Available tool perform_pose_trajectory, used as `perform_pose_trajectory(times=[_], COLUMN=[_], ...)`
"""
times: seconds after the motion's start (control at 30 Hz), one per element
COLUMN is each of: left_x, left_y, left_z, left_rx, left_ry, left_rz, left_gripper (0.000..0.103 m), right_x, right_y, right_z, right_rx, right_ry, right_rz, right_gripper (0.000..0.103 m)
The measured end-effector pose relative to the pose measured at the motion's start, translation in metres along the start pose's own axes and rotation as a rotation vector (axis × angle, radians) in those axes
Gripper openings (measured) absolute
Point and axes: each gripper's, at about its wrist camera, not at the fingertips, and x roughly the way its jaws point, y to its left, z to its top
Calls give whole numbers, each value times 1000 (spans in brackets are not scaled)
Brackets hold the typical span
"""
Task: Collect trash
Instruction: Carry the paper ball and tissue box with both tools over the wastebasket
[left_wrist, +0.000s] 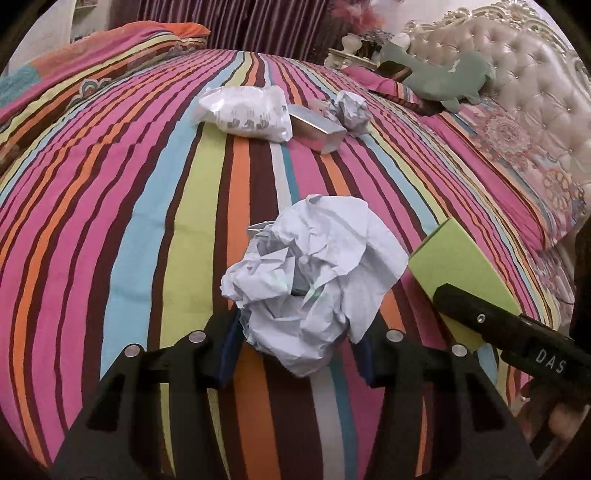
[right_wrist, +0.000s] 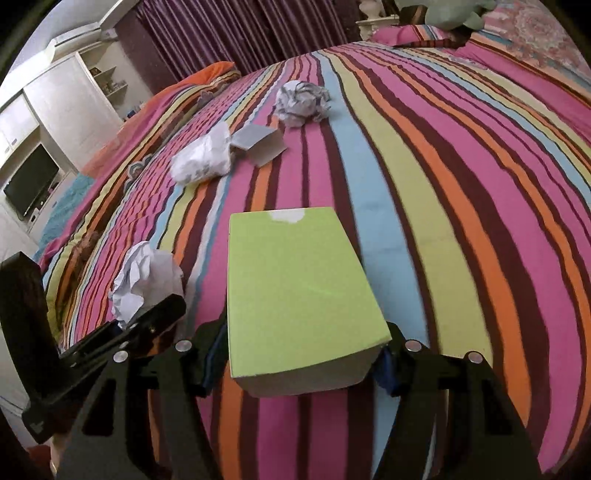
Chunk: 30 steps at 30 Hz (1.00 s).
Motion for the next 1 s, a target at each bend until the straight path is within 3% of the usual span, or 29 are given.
perform_pose_trajectory(times=[0.63, 1.0], left_x=[-75, -105], left_y=[-12, -10], left_z=[-78, -136], left_rx=[96, 112], left_ry=[-2, 53], left_rz=[-3, 0], left_gripper=[49, 49], right_x=[-58, -79], right_y=[26, 34], right_z=[-71, -123], right_rx=[9, 34], right_ry=[-33, 52], right_rz=[18, 27], right_gripper=[58, 58])
